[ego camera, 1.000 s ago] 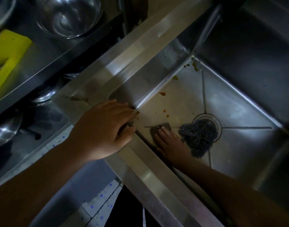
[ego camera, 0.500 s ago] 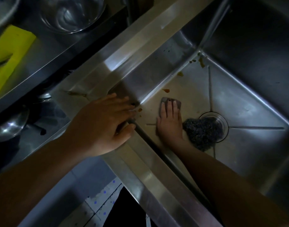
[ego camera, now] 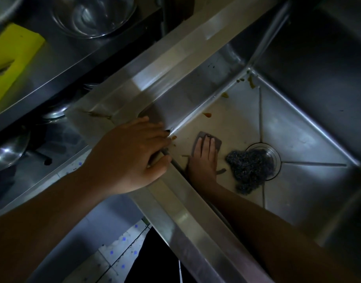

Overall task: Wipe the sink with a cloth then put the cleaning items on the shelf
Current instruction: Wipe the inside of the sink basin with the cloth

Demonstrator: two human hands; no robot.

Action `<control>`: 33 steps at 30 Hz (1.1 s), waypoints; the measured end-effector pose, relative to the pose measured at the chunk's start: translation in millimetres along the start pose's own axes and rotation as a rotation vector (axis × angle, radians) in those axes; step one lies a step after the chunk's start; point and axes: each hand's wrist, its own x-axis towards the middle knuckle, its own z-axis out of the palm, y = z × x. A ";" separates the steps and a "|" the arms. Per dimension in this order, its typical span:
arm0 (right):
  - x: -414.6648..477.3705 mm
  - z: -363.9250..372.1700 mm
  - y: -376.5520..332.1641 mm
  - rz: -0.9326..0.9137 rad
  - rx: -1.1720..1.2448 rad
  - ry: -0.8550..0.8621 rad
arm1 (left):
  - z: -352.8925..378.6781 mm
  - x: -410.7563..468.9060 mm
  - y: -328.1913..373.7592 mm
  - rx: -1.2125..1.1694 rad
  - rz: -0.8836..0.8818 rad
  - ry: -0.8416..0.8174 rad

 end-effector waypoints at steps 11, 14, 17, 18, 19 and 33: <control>76.0 -49.6 25.2 0.431 0.274 0.058 | -0.1 0.0 0.5 -0.007 0.012 0.019; 79.0 -52.3 33.4 0.416 0.255 0.078 | -0.3 0.4 0.0 0.000 0.024 0.018; 67.1 -49.2 41.8 0.386 0.218 0.083 | -1.5 0.9 0.2 0.022 0.031 0.001; 59.7 -47.5 42.6 0.395 0.224 0.068 | -2.0 1.2 0.5 0.027 0.034 -0.004; 51.2 -45.2 42.3 0.414 0.237 0.047 | -2.3 1.2 0.9 0.032 0.036 -0.007; 44.2 -33.7 54.0 0.424 0.156 0.064 | -4.6 -0.5 1.5 -0.024 -0.025 -0.034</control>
